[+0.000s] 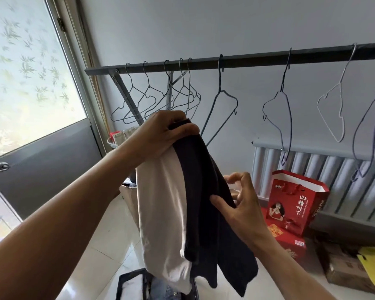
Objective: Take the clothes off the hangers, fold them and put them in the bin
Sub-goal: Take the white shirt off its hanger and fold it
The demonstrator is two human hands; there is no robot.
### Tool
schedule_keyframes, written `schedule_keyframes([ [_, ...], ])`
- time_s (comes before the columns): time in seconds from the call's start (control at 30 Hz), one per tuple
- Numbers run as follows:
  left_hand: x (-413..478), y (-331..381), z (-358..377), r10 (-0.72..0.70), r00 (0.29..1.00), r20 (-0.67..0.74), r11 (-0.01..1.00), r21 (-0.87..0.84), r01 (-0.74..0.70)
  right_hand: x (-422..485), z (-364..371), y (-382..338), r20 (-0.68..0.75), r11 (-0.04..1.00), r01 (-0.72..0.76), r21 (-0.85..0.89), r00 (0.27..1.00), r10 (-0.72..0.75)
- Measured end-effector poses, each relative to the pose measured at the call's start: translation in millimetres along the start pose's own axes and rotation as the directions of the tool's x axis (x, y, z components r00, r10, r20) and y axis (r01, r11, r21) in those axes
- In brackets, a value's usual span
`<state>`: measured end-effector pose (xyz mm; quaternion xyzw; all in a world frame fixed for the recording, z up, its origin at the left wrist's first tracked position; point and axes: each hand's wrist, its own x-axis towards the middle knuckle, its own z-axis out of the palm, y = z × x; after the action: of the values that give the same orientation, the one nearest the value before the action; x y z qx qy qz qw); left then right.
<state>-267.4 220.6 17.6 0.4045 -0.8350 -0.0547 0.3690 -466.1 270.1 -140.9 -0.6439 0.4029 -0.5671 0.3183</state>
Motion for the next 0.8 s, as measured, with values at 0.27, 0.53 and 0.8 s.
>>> schedule_keyframes([
  [0.27,11.2,6.6,-4.0,0.006,1.0,0.005,0.999,0.039,-0.006,4.0,2.4,18.1,0.12,0.992,-0.063,-0.107,0.99,0.076],
  [0.53,17.4,-5.4,-19.9,0.004,1.0,0.024,0.987,0.162,-0.008,19.5,-21.3,23.5,0.185,0.969,-0.206,-0.138,0.956,0.23],
  [0.8,25.3,-5.2,-31.7,0.036,0.999,0.007,0.973,0.229,-0.037,28.2,-34.1,10.6,0.314,0.975,-0.223,0.001,0.926,0.211],
])
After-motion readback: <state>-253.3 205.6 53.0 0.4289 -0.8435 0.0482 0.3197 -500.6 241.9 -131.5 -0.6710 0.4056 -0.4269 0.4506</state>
